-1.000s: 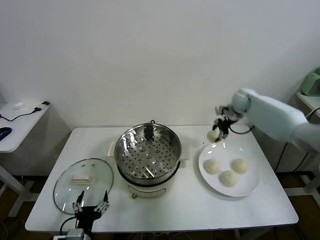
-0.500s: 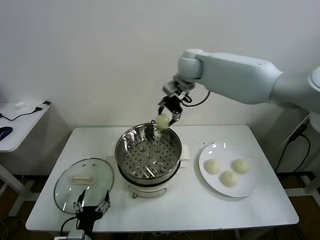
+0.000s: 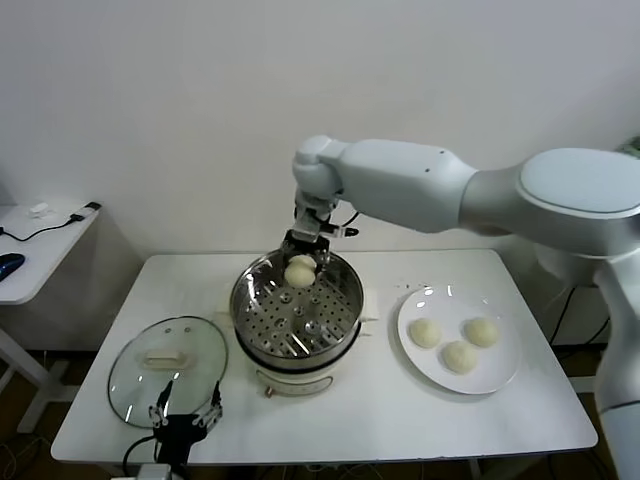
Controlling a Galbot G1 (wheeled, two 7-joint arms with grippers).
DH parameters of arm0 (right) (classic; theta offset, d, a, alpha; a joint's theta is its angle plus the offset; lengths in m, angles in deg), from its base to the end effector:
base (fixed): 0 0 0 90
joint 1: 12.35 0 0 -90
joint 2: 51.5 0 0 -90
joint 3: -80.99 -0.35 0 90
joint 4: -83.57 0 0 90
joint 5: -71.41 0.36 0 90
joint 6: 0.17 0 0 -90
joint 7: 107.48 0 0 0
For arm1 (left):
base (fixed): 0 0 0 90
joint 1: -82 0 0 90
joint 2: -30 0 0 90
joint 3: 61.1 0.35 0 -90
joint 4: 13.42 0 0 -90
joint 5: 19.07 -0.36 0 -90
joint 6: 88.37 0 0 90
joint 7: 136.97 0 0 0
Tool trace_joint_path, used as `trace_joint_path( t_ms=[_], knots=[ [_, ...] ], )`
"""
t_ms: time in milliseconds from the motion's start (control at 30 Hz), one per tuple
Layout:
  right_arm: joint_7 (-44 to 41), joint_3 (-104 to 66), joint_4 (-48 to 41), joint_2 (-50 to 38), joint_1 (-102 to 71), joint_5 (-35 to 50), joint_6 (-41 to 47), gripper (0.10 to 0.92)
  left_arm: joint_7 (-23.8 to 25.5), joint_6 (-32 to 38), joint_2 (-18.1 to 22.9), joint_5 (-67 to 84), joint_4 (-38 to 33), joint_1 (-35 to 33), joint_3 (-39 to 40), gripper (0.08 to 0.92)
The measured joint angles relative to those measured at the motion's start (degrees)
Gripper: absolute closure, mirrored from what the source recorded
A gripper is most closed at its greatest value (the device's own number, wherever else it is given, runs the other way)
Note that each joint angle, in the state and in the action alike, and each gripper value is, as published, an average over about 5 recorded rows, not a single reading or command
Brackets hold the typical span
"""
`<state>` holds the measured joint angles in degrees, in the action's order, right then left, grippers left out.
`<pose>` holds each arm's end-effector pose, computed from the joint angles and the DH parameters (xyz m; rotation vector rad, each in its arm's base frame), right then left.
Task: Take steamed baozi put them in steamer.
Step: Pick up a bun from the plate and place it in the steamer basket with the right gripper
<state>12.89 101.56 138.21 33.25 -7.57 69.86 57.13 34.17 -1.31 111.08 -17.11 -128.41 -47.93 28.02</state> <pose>0.5877 0.2226 -0.0544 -2.0421 0.3034 -2.3287 0.1252 0.0356 -0.3587 0.1280 -2.8306 -0.1880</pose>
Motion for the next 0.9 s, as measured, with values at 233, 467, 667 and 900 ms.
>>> trace_joint_path(
  t_ms=[233,467,667,900],
  knots=[
    [1.9,-1.7,-4.5,1.4,-4.4,-6.3,-2.7,0.376,-0.1,0.1,-0.1,-0.1,0.0,0.0,0.1,0.177],
    [4.0,-3.5,-8.9,3.0,-7.3,-9.3,-4.6,0.367,-0.5,0.4,-0.1,-0.2,0.3,0.1,0.3,0.177],
    [4.3,-4.1,-10.7,3.2,-7.9,-9.5,-6.0,0.288,-0.6,0.3,-0.1,-0.3,0.4,0.1,0.4,0.177],
    [2.6,-3.8,-9.8,1.8,-5.7,-4.8,-6.2,0.204,-0.4,0.1,0.1,-0.5,-0.1,-0.1,0.5,0.177]
  ],
)
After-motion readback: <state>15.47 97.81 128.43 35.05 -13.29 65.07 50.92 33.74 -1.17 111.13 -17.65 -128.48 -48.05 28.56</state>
